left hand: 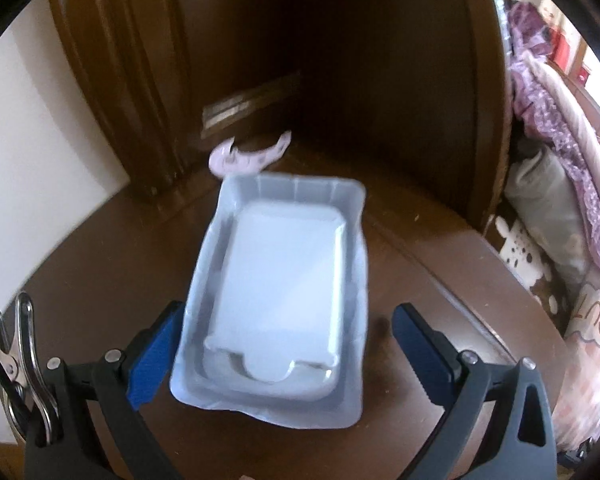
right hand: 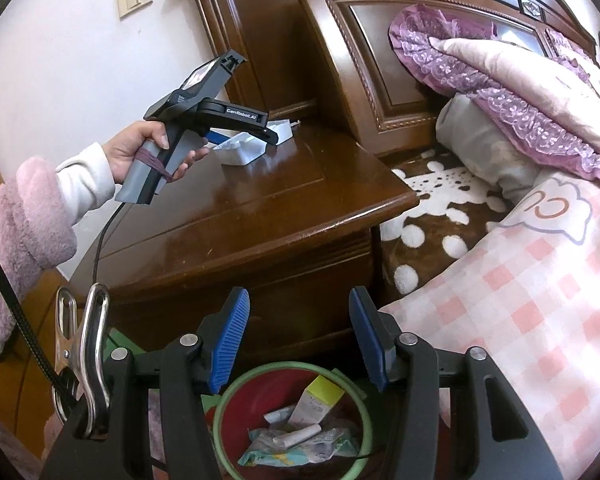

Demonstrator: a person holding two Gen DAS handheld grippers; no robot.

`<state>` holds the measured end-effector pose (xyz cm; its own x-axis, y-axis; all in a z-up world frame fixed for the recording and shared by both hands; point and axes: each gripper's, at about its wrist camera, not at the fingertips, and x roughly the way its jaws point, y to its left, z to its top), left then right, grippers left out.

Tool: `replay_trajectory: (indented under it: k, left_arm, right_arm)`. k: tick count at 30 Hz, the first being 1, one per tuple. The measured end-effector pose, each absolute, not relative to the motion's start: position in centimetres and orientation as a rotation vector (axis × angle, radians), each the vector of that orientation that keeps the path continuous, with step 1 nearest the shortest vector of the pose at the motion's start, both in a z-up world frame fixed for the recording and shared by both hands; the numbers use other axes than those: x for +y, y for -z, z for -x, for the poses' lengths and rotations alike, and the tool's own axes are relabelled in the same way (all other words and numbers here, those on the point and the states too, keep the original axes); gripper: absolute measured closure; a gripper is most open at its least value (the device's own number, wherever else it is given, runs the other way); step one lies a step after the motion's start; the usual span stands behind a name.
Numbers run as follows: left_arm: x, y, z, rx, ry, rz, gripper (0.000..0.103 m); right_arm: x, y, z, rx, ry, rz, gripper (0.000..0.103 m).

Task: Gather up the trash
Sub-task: 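Lower the left tool onto the white plastic tray and grasp it, then grasp the small white plastic disc with the right tool while the left tool holds the tray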

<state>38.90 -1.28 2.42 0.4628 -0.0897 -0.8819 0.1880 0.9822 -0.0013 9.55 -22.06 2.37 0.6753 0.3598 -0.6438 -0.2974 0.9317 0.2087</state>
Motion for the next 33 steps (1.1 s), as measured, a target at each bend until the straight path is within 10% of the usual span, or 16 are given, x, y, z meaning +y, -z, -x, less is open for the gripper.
replay_trajectory:
  k: [10,33]
  left_arm:
    - [-1.1,-2.7,-37.6,1.029,0.111,-0.059,0.024]
    - [6.2,-6.3,-23.2,0.813,-0.011,0.332,0.025]
  right_arm:
    - [-21.6,-2.9,-10.1,0.744,-0.361,-0.082,0.05]
    - [-17.5,-7.8,-16.0,0.722,-0.403,0.023,0.05]
